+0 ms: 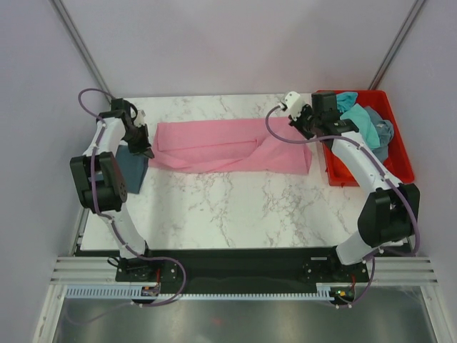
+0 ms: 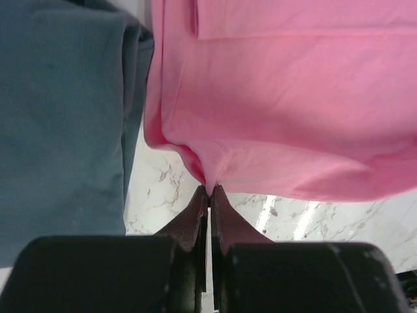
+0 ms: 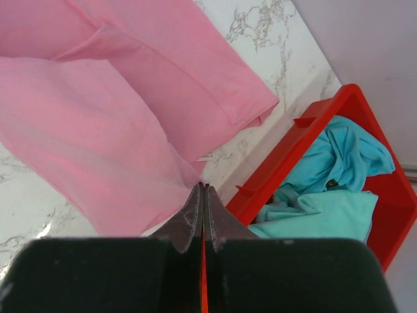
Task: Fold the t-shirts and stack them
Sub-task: Fold the tshirt
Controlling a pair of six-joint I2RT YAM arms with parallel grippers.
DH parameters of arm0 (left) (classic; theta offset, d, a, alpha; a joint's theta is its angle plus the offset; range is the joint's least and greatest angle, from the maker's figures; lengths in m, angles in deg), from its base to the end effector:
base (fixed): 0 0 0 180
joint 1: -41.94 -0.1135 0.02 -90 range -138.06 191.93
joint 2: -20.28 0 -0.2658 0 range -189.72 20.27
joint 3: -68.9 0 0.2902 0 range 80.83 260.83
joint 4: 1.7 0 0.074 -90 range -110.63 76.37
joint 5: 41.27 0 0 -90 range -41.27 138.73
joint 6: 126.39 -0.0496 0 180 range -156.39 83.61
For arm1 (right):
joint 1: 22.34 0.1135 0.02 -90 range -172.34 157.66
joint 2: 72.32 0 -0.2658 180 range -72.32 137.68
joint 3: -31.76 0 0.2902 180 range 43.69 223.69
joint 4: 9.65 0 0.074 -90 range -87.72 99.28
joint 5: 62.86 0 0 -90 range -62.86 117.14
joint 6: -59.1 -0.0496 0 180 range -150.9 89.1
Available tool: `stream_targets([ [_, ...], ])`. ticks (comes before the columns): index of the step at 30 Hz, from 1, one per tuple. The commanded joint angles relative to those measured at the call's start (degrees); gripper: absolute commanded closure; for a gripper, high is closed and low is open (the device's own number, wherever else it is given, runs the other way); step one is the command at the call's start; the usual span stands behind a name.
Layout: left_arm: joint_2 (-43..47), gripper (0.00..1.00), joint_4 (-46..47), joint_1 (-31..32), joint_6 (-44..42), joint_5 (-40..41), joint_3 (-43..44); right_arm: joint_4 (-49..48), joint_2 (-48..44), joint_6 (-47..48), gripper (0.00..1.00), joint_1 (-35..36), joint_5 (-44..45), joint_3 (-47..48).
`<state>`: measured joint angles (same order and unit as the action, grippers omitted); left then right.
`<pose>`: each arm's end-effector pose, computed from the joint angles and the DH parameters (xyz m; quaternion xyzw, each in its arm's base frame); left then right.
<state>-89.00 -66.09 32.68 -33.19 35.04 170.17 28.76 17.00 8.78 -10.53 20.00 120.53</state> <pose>0.4283 0.0579 0.2075 -0.0884 0.9774 -0.1096 0.1579 0.3931 0.0885 0.2990 -0.4154 0.7996 -0.0490 0.4309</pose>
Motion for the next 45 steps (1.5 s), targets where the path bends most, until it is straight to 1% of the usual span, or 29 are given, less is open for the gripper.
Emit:
stream_targets([
  [1, -2.6, 0.98, -1.1, 0.1, -1.0, -2.7, 5.3, -4.4, 2.1, -1.6, 1.0, -0.2, 1.1, 5.6],
  [10, -8.7, 0.98, -1.3, 0.1, -0.6, -1.6, 15.4, -7.1, 9.2, -1.6, 1.0, -0.2, 2.3, 12.8],
  [25, -18.2, 0.98, 0.7, 0.6, -0.4, 1.1, 24.7, -11.3, 22.7, -1.4, 1.0, -0.2, 5.1, 22.6],
  [30, -19.6, 0.98, 1.4, 1.0, 0.1, 2.8, 25.6, -13.0, 25.8, -2.2, 1.0, -0.1, 6.0, 25.8],
  [39, -21.1, 0.98, 2.2, 1.1, 0.9, 7.1, 26.1, -15.1, 31.1, -2.7, 1.0, -0.1, 6.8, 28.3],
  [41, -21.8, 0.69, 2.4, 1.3, 0.3, 6.4, 27.0, -16.0, 32.1, -2.6, 1.0, 0.0, 10.2, 27.8],
  [42, -21.5, 0.5, 2.3, 1.8, 0.2, 6.0, 27.4, -17.3, 32.4, -2.6, 1.0, 0.0, 11.8, 27.1],
  [43, -20.8, 0.31, 2.5, 2.0, 0.3, 5.6, 27.3, -17.9, 32.7, -2.7, 0.96, 0.2, 13.6, 26.5],
  [44, -20.0, 0.25, 2.4, 2.4, 0.3, 5.3, 27.1, -18.8, 32.5, -2.9, 0.84, 0.4, 15.2, 25.9],
  [45, -17.8, 0.23, 2.5, 2.8, 0.1, 4.3, 26.4, -20.1, 31.7, -4.1, 0.61, 0.5, 17.9, 24.9],
])
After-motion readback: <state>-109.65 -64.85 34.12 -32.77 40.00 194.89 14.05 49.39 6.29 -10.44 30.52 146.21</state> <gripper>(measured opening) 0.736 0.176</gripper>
